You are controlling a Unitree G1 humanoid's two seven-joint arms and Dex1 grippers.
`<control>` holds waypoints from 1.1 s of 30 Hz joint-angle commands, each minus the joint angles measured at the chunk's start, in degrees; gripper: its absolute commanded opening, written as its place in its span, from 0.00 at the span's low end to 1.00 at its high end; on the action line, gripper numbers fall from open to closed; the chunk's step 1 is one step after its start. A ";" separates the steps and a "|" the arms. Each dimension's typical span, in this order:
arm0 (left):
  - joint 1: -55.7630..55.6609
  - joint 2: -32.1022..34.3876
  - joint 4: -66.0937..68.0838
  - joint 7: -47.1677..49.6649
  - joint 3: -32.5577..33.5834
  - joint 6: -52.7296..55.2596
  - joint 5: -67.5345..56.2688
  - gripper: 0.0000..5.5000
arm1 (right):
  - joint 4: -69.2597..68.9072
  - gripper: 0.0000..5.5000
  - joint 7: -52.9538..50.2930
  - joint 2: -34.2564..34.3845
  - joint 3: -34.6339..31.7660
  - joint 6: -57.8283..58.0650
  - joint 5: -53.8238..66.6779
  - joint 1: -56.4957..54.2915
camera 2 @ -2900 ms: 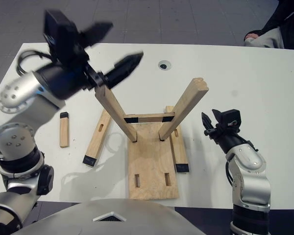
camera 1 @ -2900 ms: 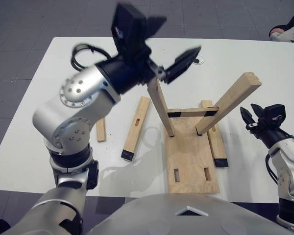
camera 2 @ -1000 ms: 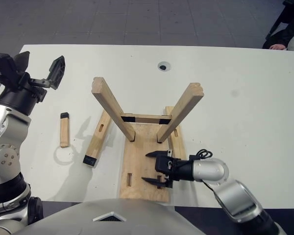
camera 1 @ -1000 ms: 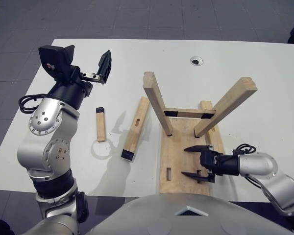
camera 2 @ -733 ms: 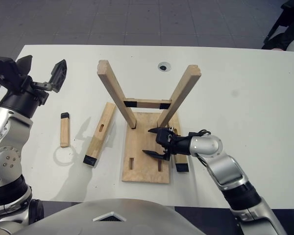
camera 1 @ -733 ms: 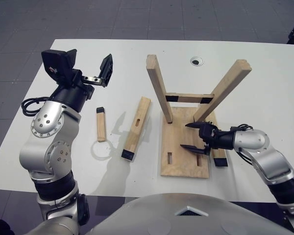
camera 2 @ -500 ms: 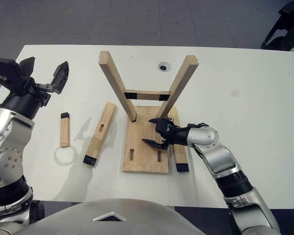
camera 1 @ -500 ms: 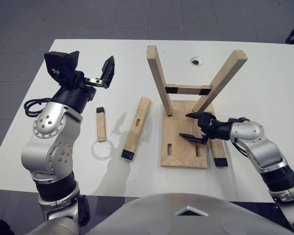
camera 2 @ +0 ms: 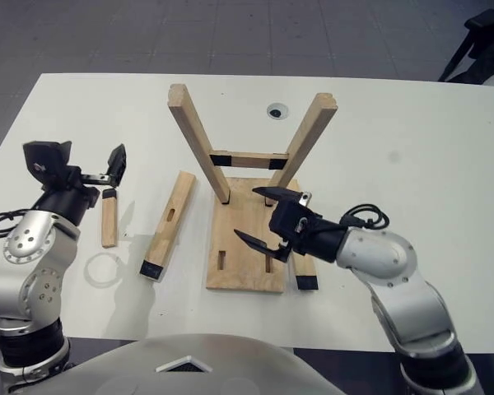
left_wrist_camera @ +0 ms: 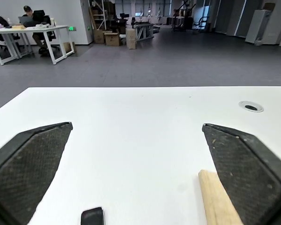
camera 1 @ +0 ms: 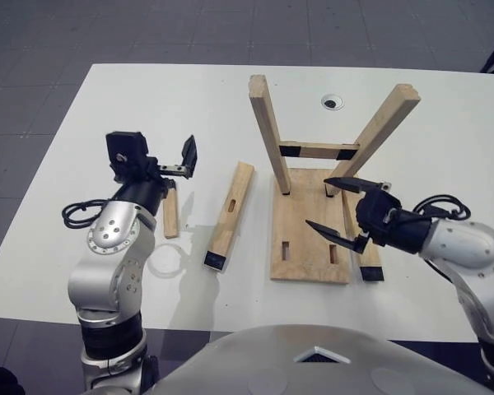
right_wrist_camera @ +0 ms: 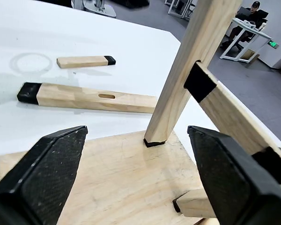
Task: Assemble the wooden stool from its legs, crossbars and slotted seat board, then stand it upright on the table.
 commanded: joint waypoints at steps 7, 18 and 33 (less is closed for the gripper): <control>8.13 -5.36 3.16 9.27 -5.61 9.52 10.80 0.94 | -9.35 0.72 -9.28 2.45 -3.64 -0.08 5.11 11.21; 9.90 -9.07 8.57 7.80 -4.21 16.15 12.71 0.94 | -9.36 0.72 -14.54 -0.56 -3.52 -2.88 9.16 14.34; 10.92 -10.47 10.73 4.71 -2.36 20.78 12.45 0.51 | -9.37 0.73 -19.76 -1.90 -3.05 -2.32 12.53 12.46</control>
